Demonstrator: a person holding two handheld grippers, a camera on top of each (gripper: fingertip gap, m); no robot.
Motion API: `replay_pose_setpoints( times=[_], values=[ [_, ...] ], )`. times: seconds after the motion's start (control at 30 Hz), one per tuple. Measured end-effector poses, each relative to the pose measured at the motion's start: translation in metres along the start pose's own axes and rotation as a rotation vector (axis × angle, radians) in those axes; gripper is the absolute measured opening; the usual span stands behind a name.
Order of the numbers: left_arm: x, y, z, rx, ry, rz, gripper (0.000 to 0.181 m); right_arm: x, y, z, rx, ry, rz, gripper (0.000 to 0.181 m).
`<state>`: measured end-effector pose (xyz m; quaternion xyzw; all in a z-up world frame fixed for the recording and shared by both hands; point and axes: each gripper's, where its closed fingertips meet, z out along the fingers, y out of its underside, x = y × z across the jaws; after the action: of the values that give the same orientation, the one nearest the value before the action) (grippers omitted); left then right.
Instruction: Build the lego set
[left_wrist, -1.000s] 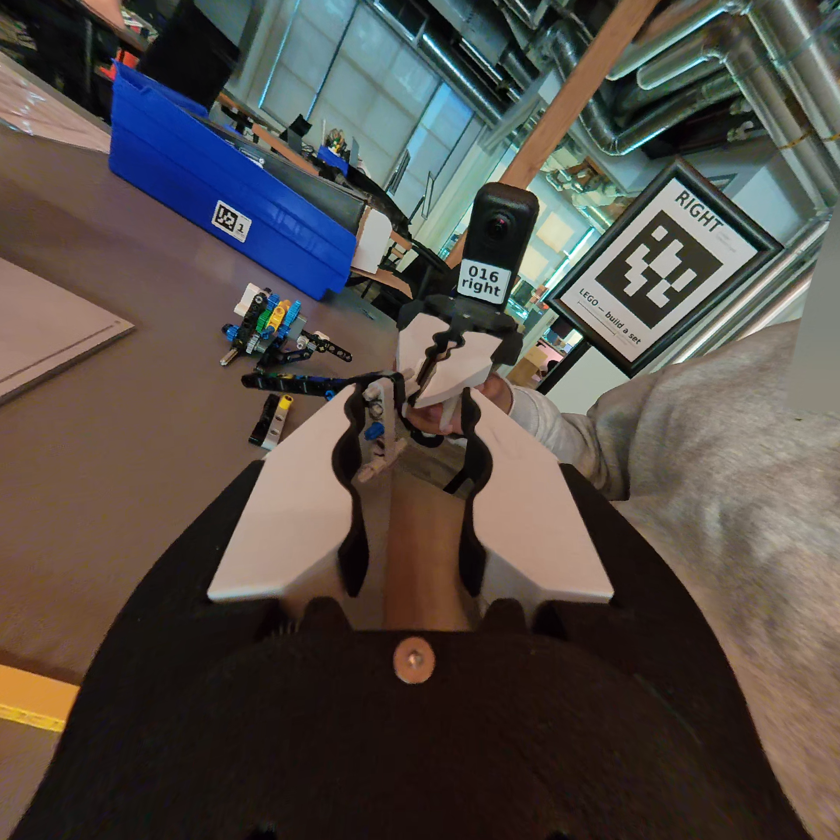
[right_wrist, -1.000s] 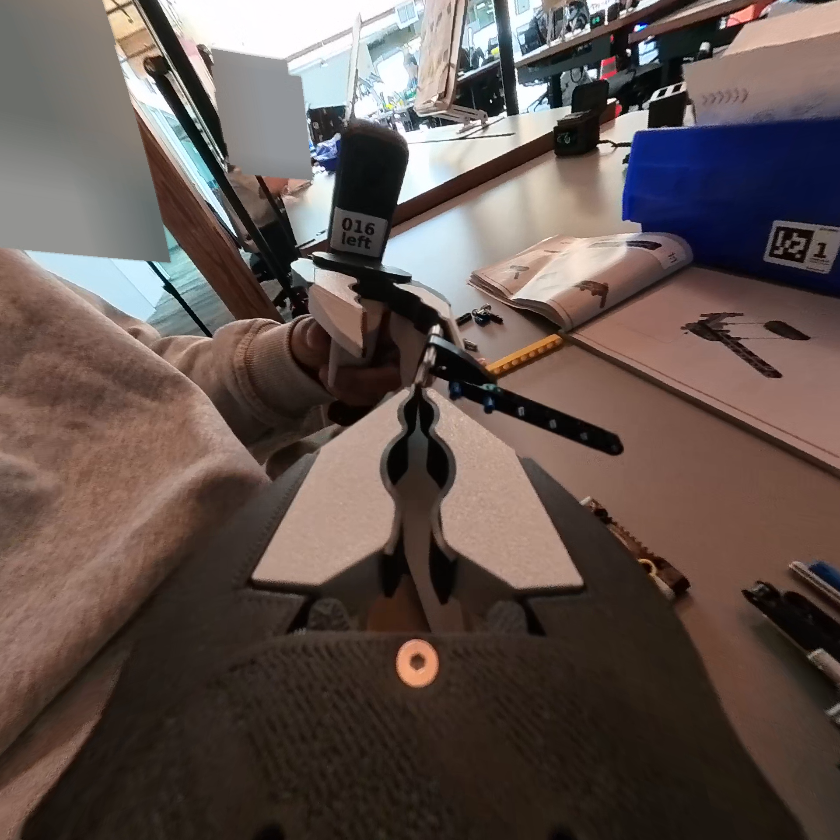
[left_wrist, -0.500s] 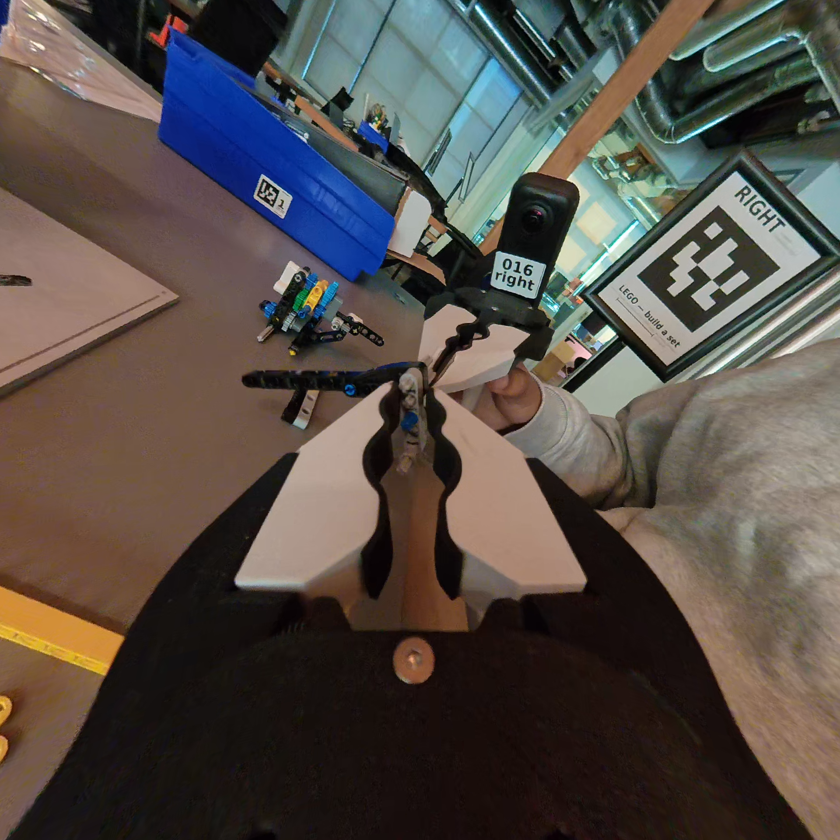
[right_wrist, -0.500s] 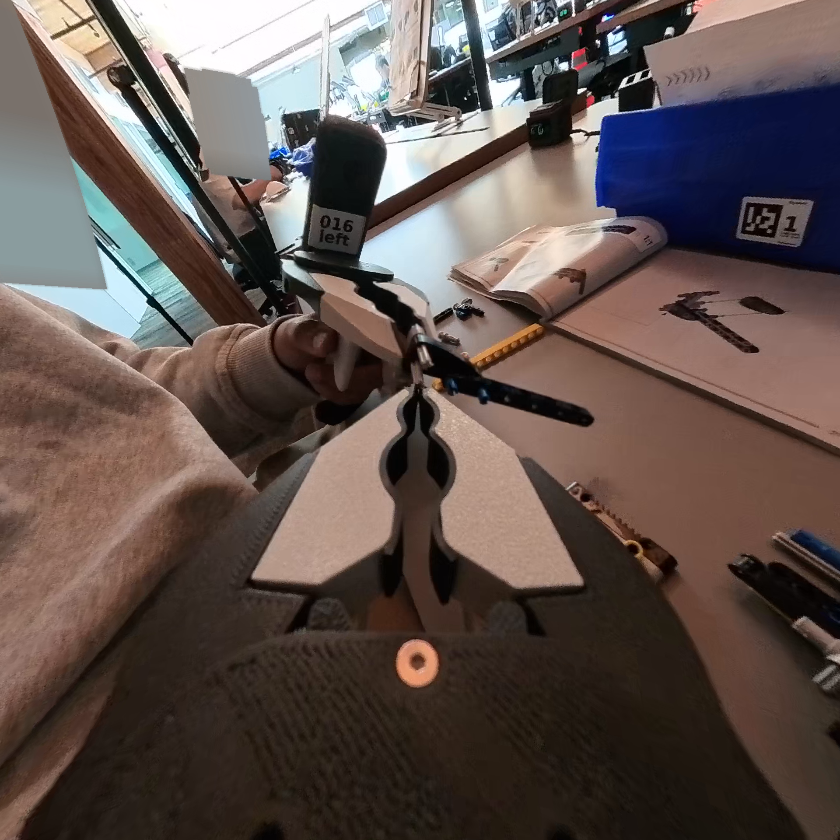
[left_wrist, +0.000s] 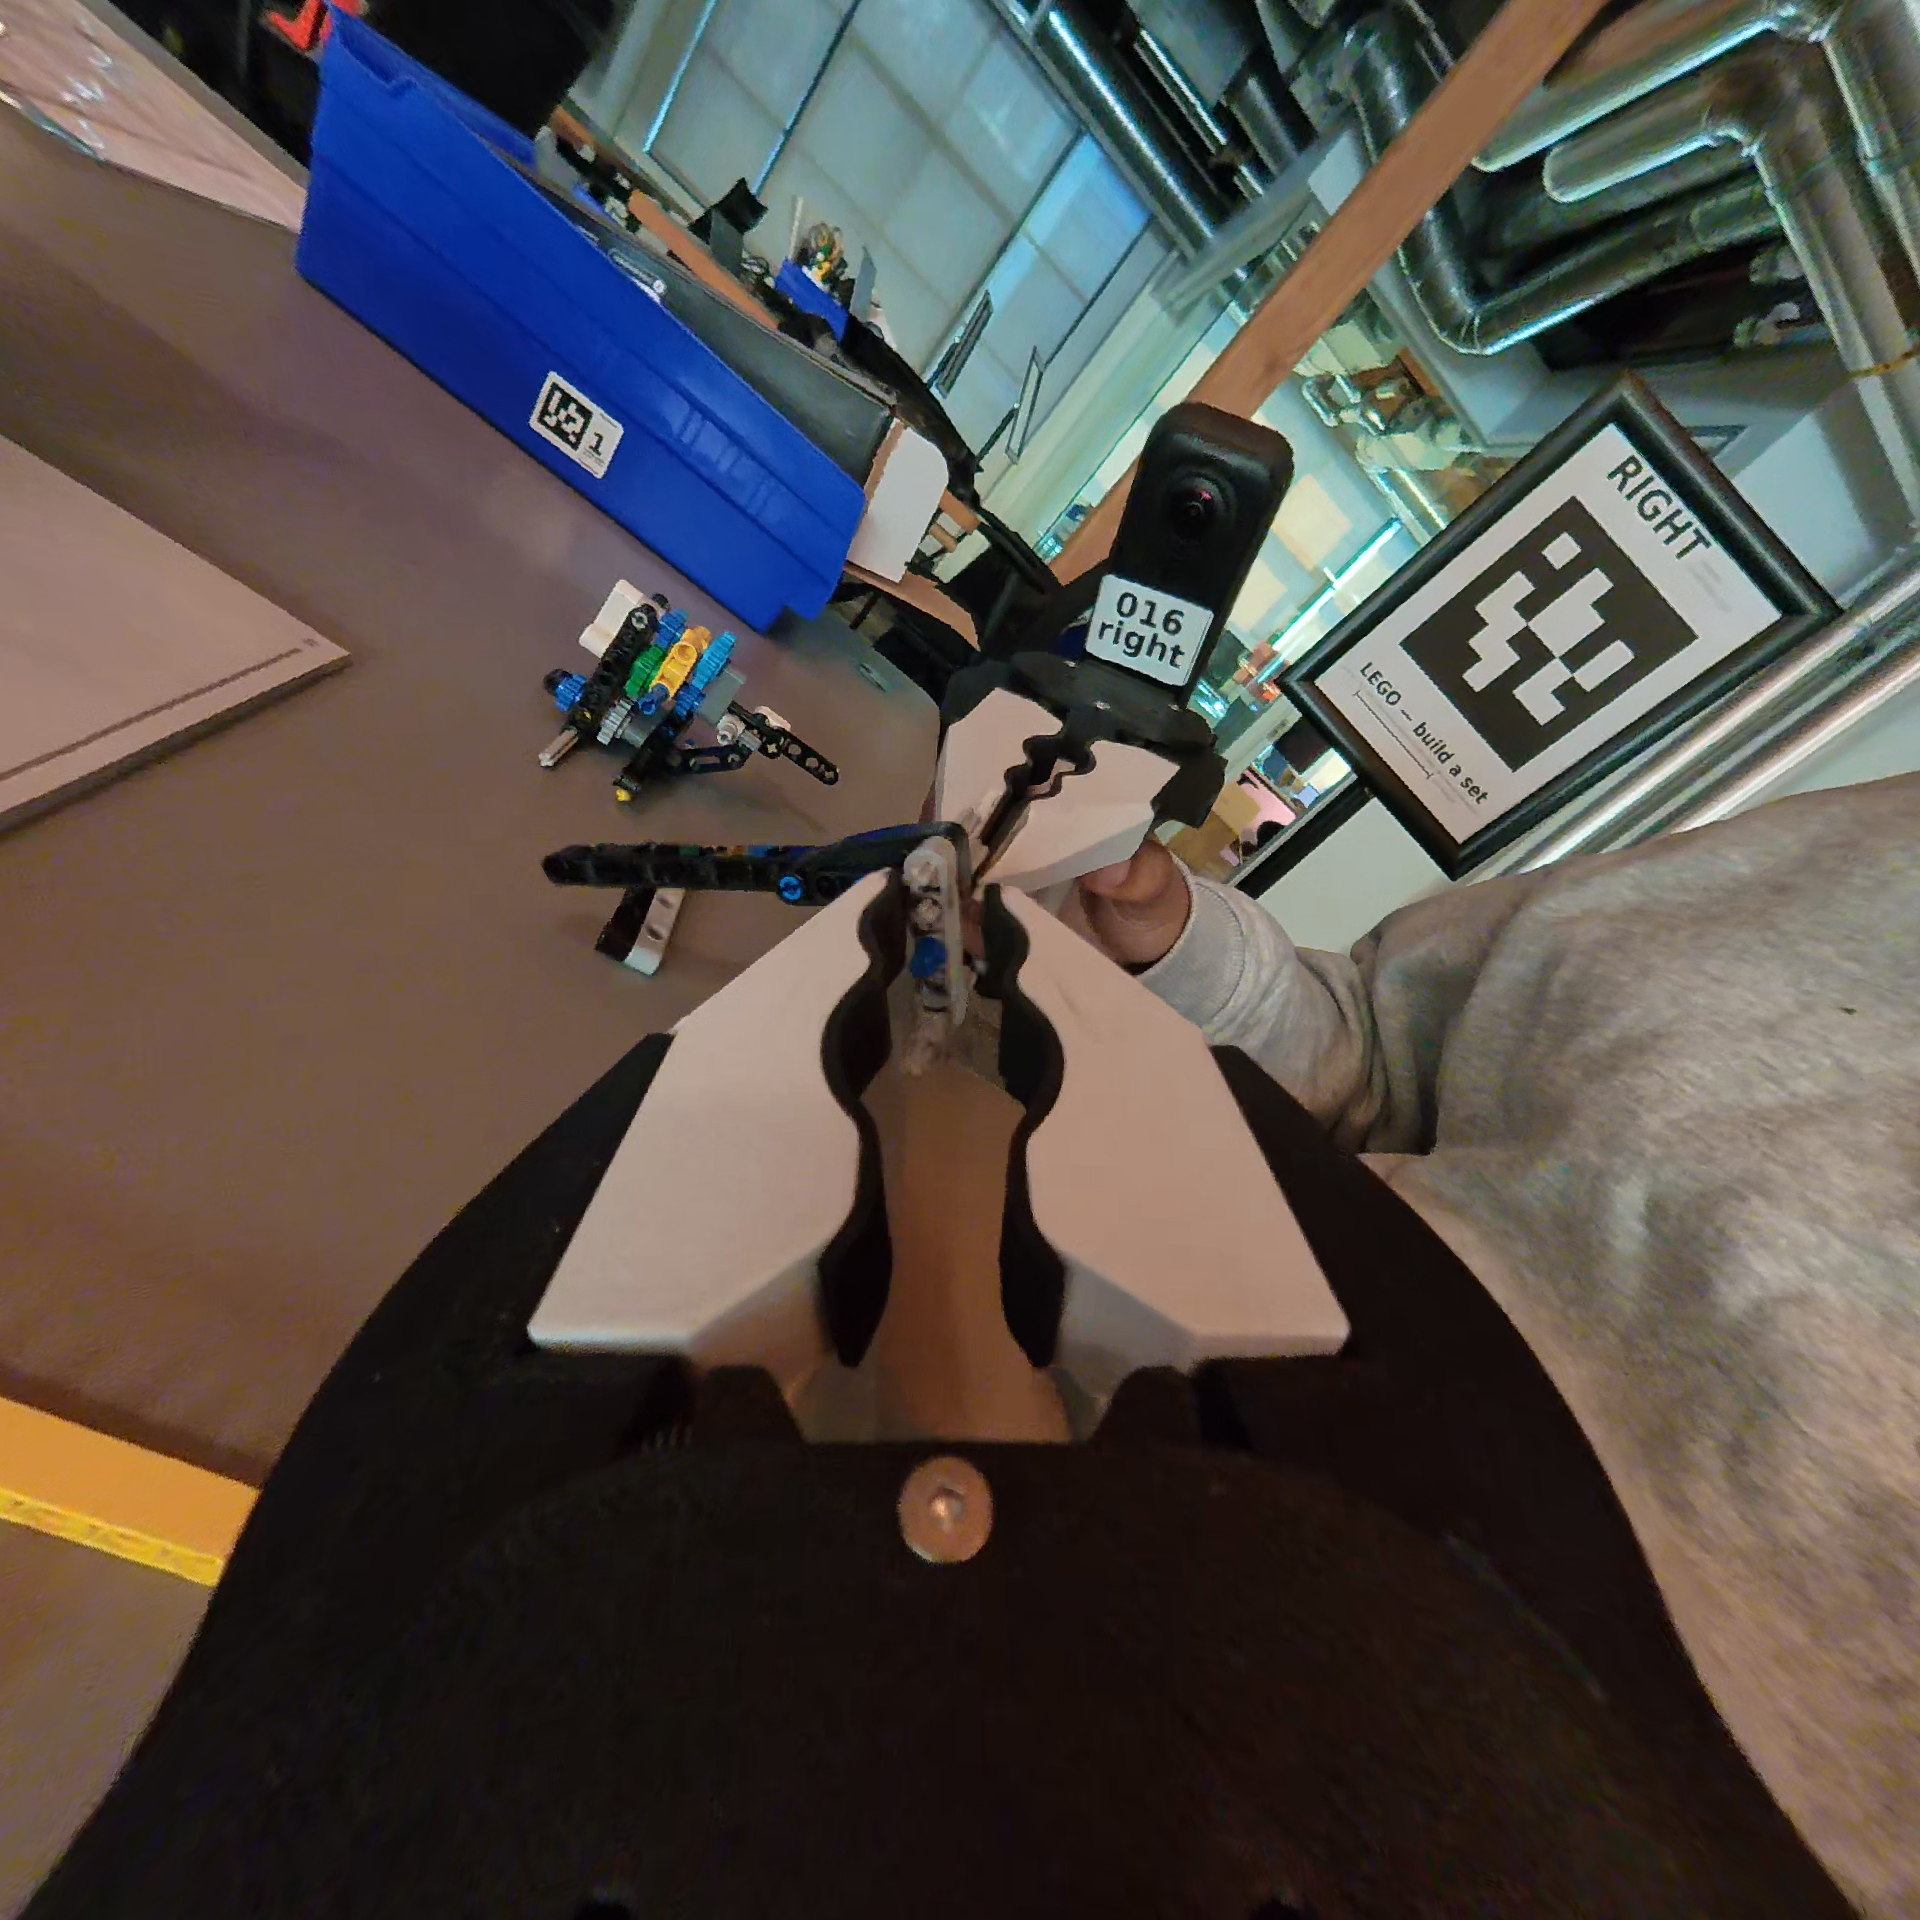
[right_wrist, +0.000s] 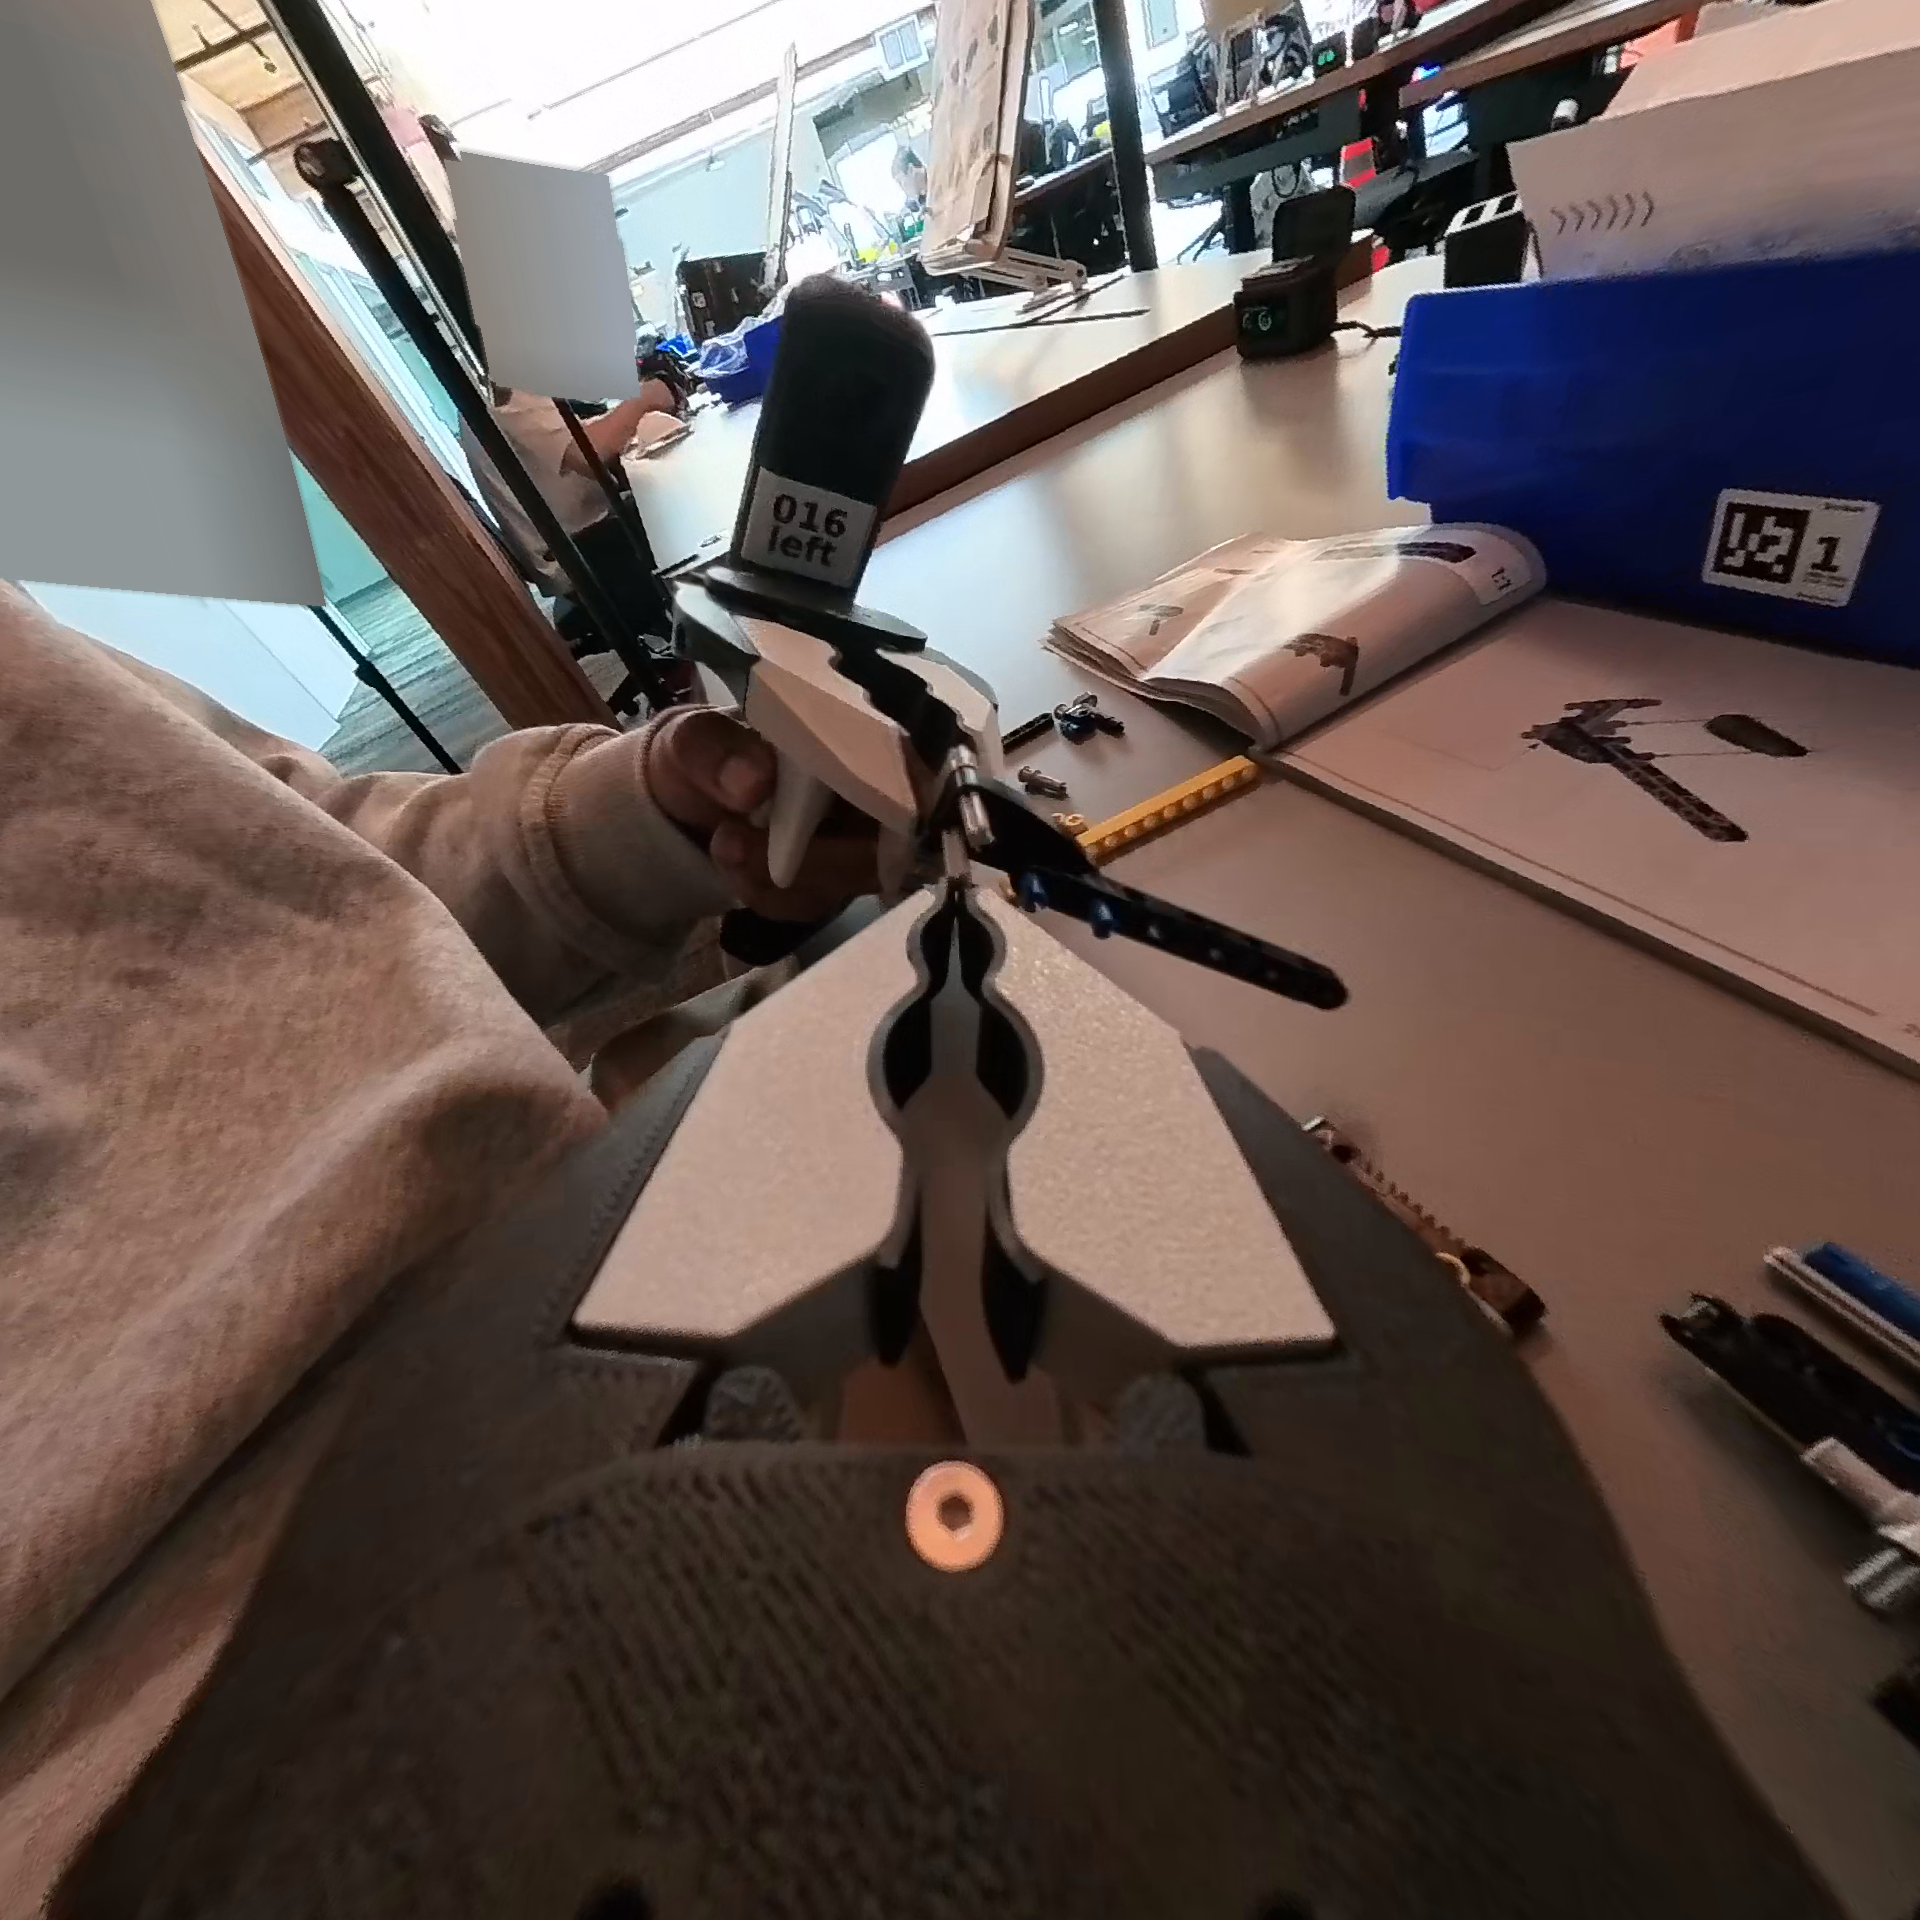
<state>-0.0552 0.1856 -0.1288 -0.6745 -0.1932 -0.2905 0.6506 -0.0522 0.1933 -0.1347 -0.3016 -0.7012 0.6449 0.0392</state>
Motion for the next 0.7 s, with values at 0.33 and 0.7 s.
replay_pose_setpoints(
  times=[0.33,0.7],
  values=[
    [0.001,-0.004,-0.002,0.019,0.009,0.013,0.004,-0.001,0.002,0.002,-0.010,-0.003,-0.012,0.000],
    [0.012,-0.007,-0.001,0.037,0.062,0.039,0.003,-0.005,-0.015,-0.005,0.093,-0.050,0.046,0.018]
  ],
)
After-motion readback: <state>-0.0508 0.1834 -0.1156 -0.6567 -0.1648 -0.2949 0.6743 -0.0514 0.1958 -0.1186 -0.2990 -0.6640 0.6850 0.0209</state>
